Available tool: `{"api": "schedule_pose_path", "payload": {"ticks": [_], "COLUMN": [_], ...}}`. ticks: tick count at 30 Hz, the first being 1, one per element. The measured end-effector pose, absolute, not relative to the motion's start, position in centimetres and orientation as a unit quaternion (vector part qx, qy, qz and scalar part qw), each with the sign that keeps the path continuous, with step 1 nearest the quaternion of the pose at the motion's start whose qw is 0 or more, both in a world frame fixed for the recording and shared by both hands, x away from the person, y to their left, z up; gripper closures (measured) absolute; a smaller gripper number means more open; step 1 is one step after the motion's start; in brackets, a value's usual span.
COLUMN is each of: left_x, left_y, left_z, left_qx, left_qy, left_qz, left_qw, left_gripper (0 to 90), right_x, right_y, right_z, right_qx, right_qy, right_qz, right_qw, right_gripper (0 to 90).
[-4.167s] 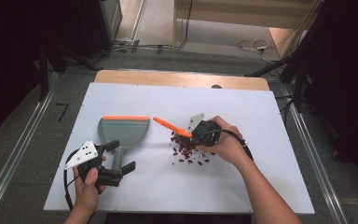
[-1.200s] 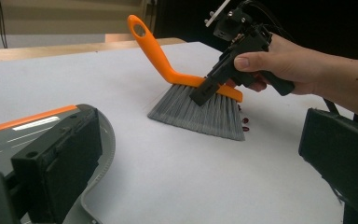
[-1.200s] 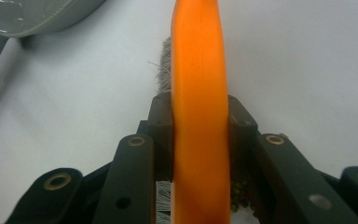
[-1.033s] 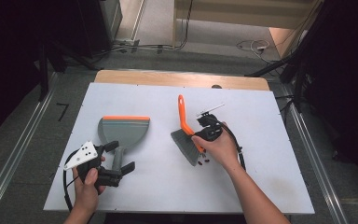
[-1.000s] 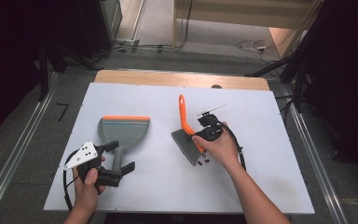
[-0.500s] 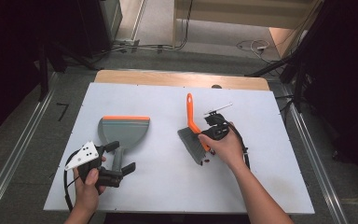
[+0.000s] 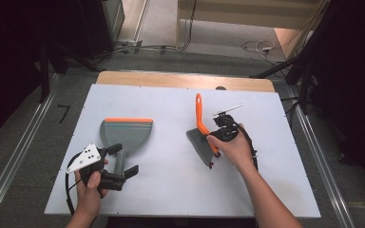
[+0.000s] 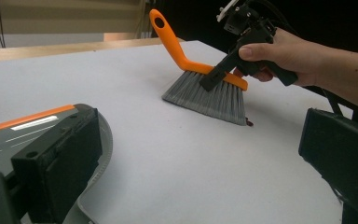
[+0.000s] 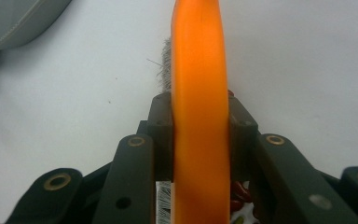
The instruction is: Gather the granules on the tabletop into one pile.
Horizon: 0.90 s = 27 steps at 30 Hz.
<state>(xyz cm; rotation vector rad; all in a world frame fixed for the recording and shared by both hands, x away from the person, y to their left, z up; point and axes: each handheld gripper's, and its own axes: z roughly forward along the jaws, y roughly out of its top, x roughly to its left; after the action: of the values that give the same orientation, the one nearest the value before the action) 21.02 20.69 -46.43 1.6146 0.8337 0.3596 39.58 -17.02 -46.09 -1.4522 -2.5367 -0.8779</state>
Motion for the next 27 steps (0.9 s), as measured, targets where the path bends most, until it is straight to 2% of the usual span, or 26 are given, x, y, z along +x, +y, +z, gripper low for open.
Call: {"api": "schedule_pose_path", "payload": {"ticks": [12,21,27], "left_x": [21.1,21.1,21.2], "left_y": [20.7,20.6,20.5], "left_z": [-46.4,-46.4,-46.5], "left_qx": [0.696,0.696,0.697], "left_qy": [0.36,0.36,0.363], "left_qz": [0.156,0.156,0.154], "left_qw": [0.601,0.601,0.599], "left_gripper": [0.0,0.0,0.0], "right_x": [39.0,37.1,34.9], "right_y": [-18.4,-19.9,-20.4], "right_z": [-43.7,-41.8,-41.9], "right_qx": [-0.428,-0.29,-0.188], "right_qy": [-0.846,-0.907,-0.941], "right_qz": [-0.317,-0.306,-0.279], "right_qw": [0.03,0.005,-0.041], "right_gripper": [68.7,68.7,68.7]}}
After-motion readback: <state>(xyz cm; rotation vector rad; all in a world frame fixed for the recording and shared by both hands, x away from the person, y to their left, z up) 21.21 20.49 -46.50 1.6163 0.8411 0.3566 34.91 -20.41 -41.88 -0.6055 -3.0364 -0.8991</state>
